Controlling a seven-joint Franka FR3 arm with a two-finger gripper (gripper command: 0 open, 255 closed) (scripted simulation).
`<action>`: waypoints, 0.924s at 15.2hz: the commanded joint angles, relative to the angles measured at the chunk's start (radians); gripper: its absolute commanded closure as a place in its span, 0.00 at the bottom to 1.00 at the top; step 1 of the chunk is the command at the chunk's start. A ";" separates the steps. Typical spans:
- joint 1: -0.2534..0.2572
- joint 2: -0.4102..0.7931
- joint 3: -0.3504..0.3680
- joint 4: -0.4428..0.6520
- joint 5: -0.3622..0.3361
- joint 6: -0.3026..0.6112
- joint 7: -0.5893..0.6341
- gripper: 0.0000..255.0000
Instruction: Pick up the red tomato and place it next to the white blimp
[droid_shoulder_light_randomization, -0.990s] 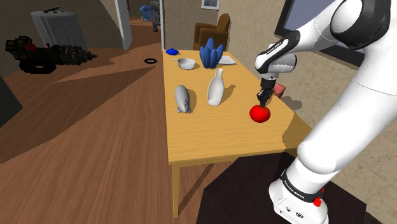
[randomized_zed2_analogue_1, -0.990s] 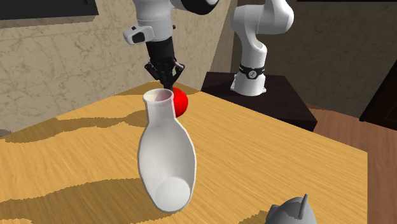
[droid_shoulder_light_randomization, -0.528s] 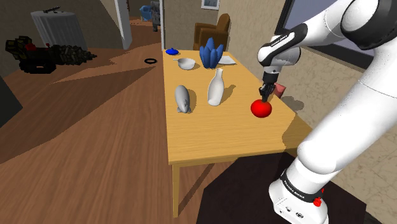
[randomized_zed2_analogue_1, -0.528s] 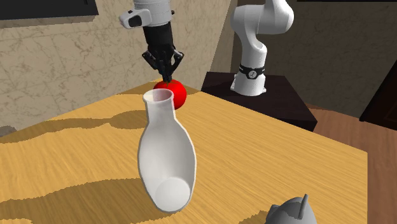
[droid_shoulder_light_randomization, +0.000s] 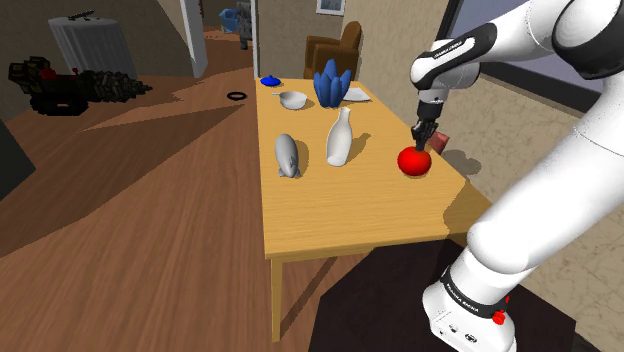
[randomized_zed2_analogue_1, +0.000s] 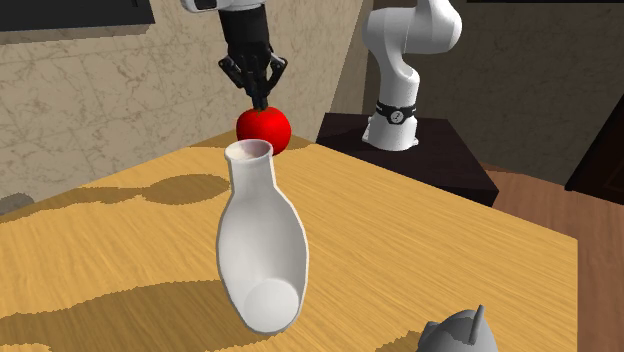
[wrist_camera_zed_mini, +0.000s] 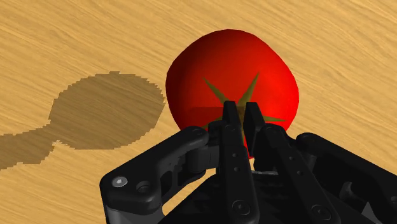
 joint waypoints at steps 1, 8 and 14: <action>0.001 -0.019 0.003 0.009 -0.007 -0.027 0.006 1.00; 0.002 -0.058 0.012 0.069 -0.019 -0.123 0.013 1.00; 0.004 -0.082 0.019 0.129 -0.024 -0.205 0.015 1.00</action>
